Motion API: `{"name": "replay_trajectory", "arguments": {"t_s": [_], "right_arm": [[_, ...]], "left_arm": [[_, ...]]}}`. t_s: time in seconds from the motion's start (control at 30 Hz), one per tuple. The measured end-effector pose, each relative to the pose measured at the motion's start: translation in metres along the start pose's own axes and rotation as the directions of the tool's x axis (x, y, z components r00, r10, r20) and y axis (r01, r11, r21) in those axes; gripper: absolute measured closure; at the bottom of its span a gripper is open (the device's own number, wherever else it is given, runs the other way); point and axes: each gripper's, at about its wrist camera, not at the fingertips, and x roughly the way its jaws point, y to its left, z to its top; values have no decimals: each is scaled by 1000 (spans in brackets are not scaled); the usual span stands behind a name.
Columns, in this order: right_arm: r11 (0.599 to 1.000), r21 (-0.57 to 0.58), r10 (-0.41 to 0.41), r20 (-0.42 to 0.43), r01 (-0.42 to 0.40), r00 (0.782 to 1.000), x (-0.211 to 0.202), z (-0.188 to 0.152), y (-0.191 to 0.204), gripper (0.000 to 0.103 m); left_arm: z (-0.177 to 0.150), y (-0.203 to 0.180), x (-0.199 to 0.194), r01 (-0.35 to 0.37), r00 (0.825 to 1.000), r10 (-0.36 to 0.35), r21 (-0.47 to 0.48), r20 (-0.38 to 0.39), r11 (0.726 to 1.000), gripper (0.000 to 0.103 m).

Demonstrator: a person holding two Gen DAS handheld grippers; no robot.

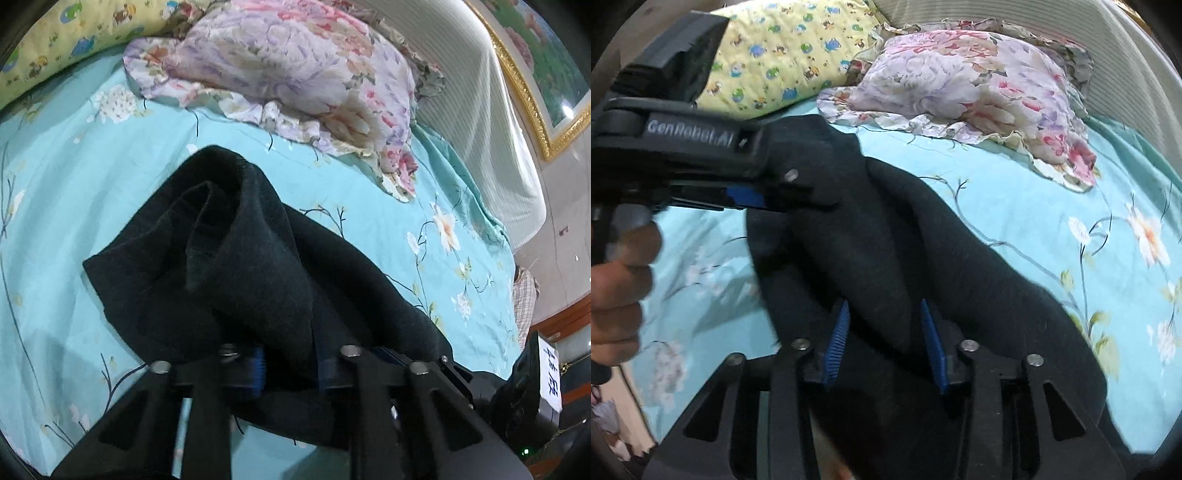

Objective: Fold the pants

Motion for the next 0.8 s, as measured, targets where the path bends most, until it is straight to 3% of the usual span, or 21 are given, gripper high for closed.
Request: {"name": "replay_trajectory", "arguments": {"t_s": [0.1, 0.2, 0.3, 0.4, 0.5, 0.8], "right_arm": [[1000, -13, -6, -18, 6, 1000, 4, 3, -6, 89], [1000, -27, 6, -17, -7, 1000, -9, 8, -4, 96], [999, -23, 48, -22, -48, 999, -30, 20, 4, 96], [988, 26, 151, -71, -150, 986, -47, 37, 13, 96], [976, 66, 212, -85, -206, 974, -57, 51, 26, 96], [993, 34, 115, -157, -111, 981, -21, 42, 61, 96]], "left_arm": [[0, -1, -5, 17, 1000, -17, 19, 10, 1000, 92], [1, -2, -18, 37, 999, -39, 47, 30, 998, 94], [4, 2, -40, 74, 996, -77, 61, 54, 995, 94], [8, 17, -58, 120, 990, -123, 56, 62, 991, 94], [9, 36, -61, 115, 991, -118, 44, 61, 992, 94], [-5, 66, -38, 95, 995, -95, 17, 27, 995, 94]]}}
